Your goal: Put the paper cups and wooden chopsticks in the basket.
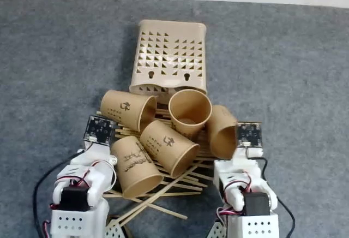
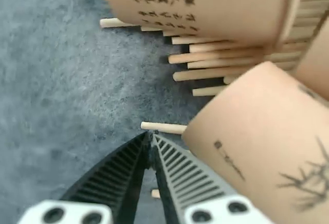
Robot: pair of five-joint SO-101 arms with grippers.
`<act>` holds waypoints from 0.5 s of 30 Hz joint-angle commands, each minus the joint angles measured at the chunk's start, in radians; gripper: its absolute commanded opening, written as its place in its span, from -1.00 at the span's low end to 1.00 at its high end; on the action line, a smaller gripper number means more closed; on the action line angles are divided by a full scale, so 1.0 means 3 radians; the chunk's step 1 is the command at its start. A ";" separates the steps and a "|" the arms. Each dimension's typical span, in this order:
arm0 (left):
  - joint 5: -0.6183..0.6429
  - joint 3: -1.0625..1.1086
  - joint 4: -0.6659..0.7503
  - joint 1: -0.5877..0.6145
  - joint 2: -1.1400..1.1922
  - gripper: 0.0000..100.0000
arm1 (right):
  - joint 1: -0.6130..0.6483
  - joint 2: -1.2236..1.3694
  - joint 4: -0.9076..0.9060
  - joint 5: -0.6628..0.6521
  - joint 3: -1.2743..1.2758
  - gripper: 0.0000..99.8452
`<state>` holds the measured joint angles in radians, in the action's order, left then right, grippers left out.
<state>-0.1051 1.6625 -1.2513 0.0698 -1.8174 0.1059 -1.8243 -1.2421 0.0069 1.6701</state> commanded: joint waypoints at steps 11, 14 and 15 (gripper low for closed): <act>-0.0624 -0.0192 -0.0082 -0.0064 -0.0008 -0.99 | -0.0540 -0.0043 0.0008 -0.0148 -0.0228 -0.98; -0.0624 -0.0187 -0.0082 -0.0064 -0.0008 -0.99 | -0.0545 -0.0043 0.0105 -0.0598 -0.0524 -0.98; -0.0624 -0.0187 -0.0082 -0.0064 -0.0008 -0.99 | -0.0545 -0.0043 0.0161 -0.0716 -0.0591 -0.98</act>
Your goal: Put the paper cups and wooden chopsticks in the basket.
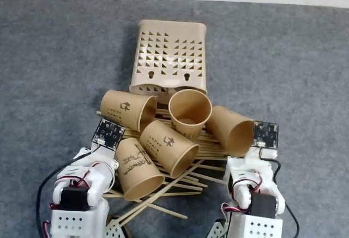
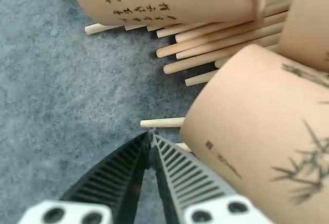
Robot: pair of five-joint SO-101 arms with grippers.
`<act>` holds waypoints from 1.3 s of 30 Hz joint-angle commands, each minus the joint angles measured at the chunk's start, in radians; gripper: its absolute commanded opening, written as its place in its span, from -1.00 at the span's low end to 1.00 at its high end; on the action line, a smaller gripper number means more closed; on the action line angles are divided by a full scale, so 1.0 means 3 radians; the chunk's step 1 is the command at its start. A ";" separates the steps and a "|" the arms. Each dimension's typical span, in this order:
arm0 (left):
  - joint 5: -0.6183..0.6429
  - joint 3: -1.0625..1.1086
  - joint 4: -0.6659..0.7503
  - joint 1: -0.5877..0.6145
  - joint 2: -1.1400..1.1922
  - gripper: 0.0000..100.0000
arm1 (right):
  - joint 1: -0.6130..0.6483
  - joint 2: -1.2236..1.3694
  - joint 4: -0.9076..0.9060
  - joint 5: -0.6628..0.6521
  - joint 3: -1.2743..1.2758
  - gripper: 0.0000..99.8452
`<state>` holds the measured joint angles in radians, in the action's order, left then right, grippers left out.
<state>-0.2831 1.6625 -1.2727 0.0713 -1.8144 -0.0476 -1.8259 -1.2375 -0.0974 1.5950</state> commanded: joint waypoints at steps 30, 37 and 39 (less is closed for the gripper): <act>-0.0046 -0.0105 0.0061 0.0090 -0.0018 -0.99 | 0.0964 0.2488 -0.0110 -0.0639 -0.3291 -0.71; -0.0041 -0.0125 0.0061 0.0090 -0.0018 -0.99 | 0.1281 0.3455 0.0105 -0.0348 -0.3879 -0.71; -0.0041 -0.0130 0.0061 0.0090 -0.0018 -0.99 | 0.1297 0.3711 0.0325 -0.0230 -0.3961 -0.71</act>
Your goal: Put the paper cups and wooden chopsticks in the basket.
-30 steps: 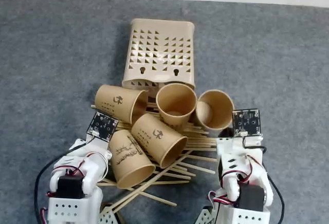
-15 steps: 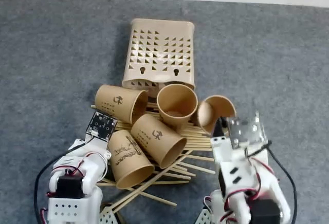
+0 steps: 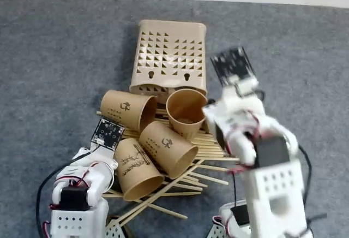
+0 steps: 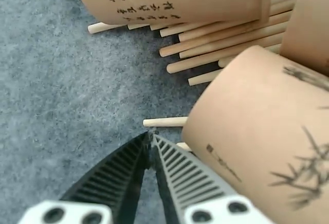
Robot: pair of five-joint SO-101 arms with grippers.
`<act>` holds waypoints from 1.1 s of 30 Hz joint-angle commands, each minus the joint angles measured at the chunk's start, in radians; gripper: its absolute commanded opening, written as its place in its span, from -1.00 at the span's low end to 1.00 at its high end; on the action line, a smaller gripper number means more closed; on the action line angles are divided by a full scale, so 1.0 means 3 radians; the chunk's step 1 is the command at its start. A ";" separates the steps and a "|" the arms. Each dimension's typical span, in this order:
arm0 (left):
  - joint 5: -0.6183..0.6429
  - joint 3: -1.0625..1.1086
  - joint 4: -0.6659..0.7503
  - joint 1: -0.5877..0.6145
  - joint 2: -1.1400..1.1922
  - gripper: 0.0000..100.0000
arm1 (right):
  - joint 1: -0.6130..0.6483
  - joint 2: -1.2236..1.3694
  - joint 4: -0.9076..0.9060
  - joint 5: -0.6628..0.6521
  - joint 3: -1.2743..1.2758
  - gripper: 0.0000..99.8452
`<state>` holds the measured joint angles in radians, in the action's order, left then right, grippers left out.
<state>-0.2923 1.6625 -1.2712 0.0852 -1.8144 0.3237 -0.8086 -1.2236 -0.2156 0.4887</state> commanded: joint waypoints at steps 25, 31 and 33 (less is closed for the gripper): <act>-0.0015 -0.0136 0.0056 0.0049 -0.0018 -0.99 | 0.0279 0.1895 0.0964 0.0215 -0.0309 -0.70; -0.0015 -0.0130 0.0056 0.0049 -0.0018 -0.99 | 0.0284 0.1931 0.0652 -0.0102 -0.0448 -0.70; -0.0015 -0.0125 0.0056 0.0049 -0.0018 -0.99 | 0.0279 0.1931 0.0586 -0.0102 -0.0453 -0.70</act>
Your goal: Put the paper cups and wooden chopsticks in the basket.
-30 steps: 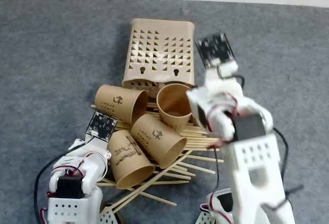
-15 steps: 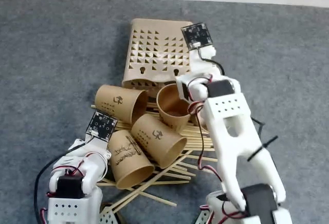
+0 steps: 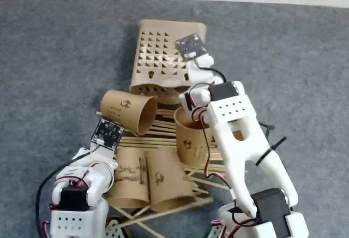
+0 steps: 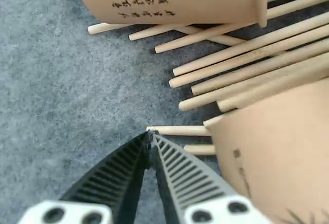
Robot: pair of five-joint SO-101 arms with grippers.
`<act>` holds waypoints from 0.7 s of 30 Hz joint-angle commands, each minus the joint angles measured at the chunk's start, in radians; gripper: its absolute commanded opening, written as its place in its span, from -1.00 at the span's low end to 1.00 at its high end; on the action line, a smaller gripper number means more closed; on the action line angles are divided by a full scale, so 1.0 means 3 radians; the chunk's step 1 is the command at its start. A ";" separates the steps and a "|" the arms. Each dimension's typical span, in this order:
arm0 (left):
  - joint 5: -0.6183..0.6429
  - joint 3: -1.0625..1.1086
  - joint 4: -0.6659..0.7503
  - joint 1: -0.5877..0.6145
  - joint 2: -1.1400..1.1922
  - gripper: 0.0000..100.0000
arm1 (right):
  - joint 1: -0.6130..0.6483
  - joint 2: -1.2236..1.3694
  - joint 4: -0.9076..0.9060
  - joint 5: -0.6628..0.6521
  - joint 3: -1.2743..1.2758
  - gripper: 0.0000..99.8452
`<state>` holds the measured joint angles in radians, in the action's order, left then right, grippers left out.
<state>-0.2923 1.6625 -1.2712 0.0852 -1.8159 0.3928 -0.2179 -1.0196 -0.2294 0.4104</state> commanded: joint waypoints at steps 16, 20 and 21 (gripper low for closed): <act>-0.0015 -0.0110 0.0056 0.0049 -0.0013 -0.99 | -0.0095 0.0018 0.0647 -0.0041 -0.0064 -0.42; -0.0015 -0.0110 0.0056 0.0049 -0.0013 -0.99 | -0.0125 0.0269 0.0775 -0.0046 0.0049 -0.42; -0.0015 -0.0110 0.0056 0.0049 -0.0013 -0.99 | -0.0141 0.0345 0.0785 -0.0046 0.0049 -0.42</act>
<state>-0.2923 1.6625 -1.2712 0.0852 -1.8159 0.3682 -0.1458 -0.8063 -0.2371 0.4304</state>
